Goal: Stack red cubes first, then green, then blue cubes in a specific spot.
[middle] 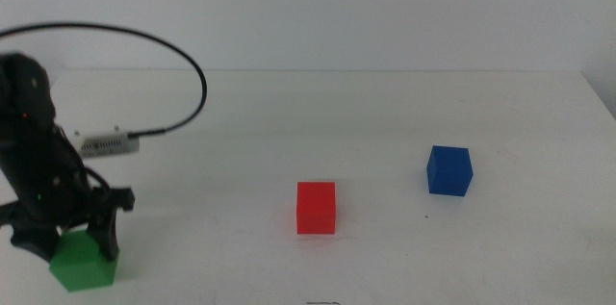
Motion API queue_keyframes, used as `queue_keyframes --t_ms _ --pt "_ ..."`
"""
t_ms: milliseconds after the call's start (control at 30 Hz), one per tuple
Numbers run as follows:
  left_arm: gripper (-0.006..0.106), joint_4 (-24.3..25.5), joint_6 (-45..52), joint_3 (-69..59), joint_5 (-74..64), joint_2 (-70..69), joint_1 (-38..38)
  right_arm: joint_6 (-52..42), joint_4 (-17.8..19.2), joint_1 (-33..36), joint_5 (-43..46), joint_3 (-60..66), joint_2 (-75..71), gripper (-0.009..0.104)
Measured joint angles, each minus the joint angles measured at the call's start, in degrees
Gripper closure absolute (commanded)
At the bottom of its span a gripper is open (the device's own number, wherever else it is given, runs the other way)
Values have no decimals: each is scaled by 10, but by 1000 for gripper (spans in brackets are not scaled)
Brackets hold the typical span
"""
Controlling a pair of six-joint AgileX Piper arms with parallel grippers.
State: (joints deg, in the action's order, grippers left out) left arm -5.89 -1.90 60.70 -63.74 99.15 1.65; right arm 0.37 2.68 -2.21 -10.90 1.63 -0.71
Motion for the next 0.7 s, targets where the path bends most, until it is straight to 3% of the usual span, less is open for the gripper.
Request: queue_keyframes --t_ms 133,300,700 --pt "102 -2 -74 60 -49 -46 -33 0 0 0 0 0 0 22" --pt "102 4 -190 160 -60 -57 -134 0 0 0 0 0 0 22" --pt "102 -2 -270 392 -63 136 -343 0 0 0 0 0 0 22"
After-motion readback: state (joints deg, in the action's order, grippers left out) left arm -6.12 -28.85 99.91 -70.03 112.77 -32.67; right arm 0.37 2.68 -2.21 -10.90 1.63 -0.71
